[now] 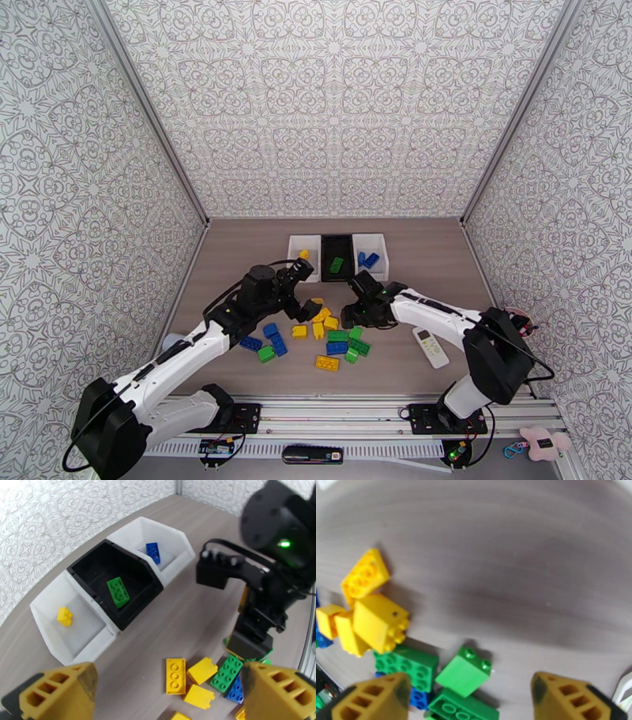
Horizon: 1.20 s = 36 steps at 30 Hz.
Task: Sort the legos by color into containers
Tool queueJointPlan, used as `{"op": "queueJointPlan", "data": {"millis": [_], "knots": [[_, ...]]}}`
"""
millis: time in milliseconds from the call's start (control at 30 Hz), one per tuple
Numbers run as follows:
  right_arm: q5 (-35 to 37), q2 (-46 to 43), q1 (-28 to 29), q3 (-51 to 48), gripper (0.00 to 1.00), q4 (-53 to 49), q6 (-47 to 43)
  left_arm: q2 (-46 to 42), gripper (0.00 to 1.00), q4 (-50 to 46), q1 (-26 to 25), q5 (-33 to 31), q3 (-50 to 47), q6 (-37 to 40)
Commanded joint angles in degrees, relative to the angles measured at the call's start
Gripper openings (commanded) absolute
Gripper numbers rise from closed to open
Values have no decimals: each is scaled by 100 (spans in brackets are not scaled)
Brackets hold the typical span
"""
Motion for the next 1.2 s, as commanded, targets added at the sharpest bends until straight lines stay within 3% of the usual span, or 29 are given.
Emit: {"op": "queueJointPlan", "data": {"millis": [0,433,767,1167], "knots": [[-62,219,62,67,75,29,252,-226,100,-174,-29,354,-239,468],[108,600,63,-96,62,9,731,-485,100,262,-243,473,-832,442],[524,221,71,-341,54,-580,997,-579,100,588,-316,451,-1117,424],[799,92,64,-289,32,-563,972,-510,100,863,-378,457,-1189,296]]}}
